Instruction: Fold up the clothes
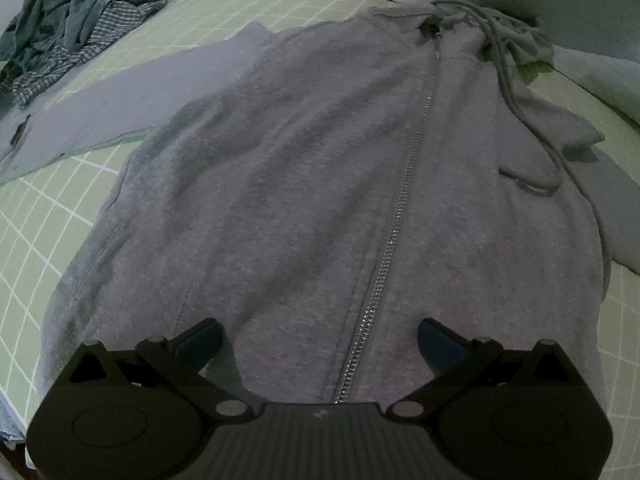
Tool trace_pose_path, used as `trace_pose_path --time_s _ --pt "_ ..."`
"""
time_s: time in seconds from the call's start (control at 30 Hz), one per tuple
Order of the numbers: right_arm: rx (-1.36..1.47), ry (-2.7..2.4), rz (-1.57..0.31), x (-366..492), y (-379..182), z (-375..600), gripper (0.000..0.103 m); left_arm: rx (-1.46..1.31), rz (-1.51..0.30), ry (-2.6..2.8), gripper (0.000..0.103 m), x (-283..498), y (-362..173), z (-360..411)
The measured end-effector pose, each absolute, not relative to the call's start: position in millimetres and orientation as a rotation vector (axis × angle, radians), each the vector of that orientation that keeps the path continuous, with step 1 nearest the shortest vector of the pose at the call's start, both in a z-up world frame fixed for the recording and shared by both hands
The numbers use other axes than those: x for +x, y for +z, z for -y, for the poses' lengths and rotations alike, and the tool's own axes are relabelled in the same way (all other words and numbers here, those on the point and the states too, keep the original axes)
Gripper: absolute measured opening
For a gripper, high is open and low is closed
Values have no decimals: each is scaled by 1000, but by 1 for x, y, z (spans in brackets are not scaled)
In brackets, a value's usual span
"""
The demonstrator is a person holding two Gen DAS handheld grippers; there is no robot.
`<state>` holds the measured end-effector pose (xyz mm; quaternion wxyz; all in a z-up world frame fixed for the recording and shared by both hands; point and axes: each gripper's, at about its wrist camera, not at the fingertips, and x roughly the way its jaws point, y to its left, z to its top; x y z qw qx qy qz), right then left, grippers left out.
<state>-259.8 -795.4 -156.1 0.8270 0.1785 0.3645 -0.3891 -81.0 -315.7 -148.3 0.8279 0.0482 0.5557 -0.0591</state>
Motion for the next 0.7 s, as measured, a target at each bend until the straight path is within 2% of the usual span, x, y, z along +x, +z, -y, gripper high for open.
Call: trace_pose_path --time_s 0.07,0.1,0.13,0.17,0.4,0.5,0.57,0.7 --pt "318 -819 -771 -264 -155 790 57 101 -1182 -122 103 -80 -148 317" --pt "299 -808 -772 -267 -154 788 46 101 -1184 -122 103 -80 -148 317" --pt "281 -797 -772 -270 -153 786 20 101 -1187 -122 103 -79 -148 317" --pt "282 -814 -773 -276 -153 788 15 101 -1190 -122 103 -78 -148 317" --pt "300 -988 -790 -330 -152 809 13 102 -1191 -126 103 -77 -148 315" --pt "339 -1047 -777 -355 -151 817 15 102 -1188 -126 103 -78 -148 315" --pt "348 -1070 -772 -363 -151 818 29 102 -1186 -126 103 -79 -148 315" --pt "403 -1079 -750 -370 -151 821 41 101 -1182 -126 103 -80 -149 315"
